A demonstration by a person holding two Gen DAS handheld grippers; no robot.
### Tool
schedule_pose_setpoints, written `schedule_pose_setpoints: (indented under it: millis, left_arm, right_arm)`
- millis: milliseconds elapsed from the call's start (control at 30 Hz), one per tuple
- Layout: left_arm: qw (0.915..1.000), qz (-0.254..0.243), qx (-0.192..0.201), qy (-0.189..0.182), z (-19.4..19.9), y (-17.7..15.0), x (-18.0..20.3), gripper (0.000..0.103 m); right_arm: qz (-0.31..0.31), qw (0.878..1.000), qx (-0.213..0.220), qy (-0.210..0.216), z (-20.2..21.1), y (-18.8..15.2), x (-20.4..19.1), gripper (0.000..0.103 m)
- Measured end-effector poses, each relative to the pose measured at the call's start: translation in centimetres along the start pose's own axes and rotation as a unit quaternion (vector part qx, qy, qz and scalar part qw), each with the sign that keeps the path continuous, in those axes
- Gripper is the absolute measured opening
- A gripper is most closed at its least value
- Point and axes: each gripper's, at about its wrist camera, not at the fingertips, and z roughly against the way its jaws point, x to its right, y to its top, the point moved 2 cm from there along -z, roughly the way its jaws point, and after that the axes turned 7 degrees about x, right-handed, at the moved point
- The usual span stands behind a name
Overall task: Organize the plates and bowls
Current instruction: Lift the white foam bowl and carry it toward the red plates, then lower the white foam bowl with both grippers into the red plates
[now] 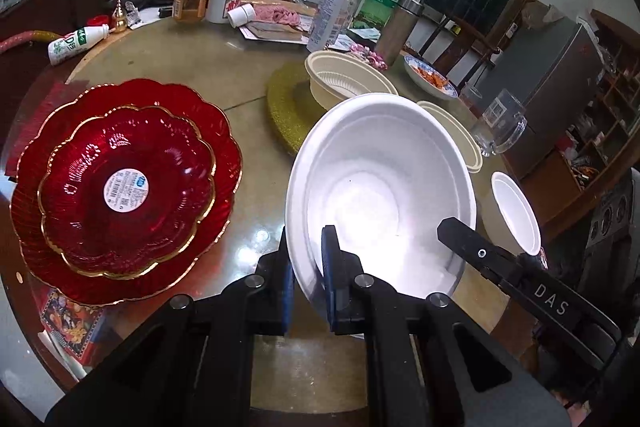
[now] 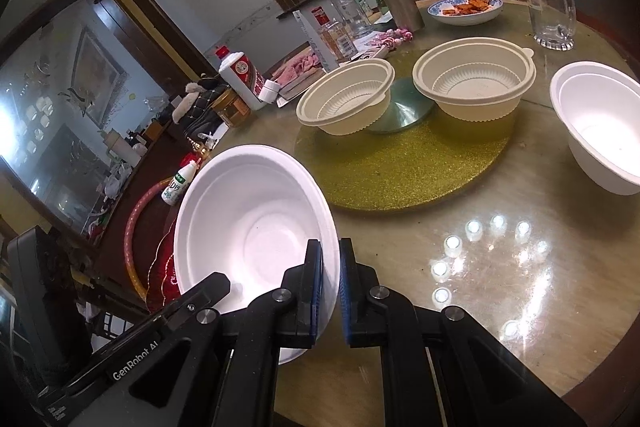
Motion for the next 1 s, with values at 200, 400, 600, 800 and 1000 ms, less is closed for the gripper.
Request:
schedule_pose_setpoints:
  millis: [200, 400, 600, 800, 1000]
  left_arm:
    - [0.9998, -0.001, 0.021, 0.001, 1.1, 0.5, -0.4, 0.010]
    - [0.9992, 0.001, 0.039, 0.005, 2.1, 0.6, -1.1, 0.010]
    - [0.9979, 0.006, 0.061, 0.019, 3.6, 1.0, -2.5, 0.010]
    - [0.9954, 0.013, 0.082, 0.048, 5.0, 1.6, -4.4, 0.010]
    - [0.9920, 0.022, 0.100, 0.073, 6.0, 2.0, -6.2, 0.010]
  right_arm:
    - [0.012, 1.000, 0.010, 0.006, 0.1, 0.3, -1.2, 0.009]
    - [0.017, 1.000, 0.013, 0.019, 0.0, 0.5, -2.1, 0.009]
    - [0.027, 0.999, 0.014, 0.039, -0.6, 0.4, -3.8, 0.009]
    - [0.038, 0.997, 0.009, 0.067, -1.9, 0.1, -6.4, 0.010]
    - [0.050, 0.995, 0.004, 0.090, -2.9, -0.2, -8.9, 0.010]
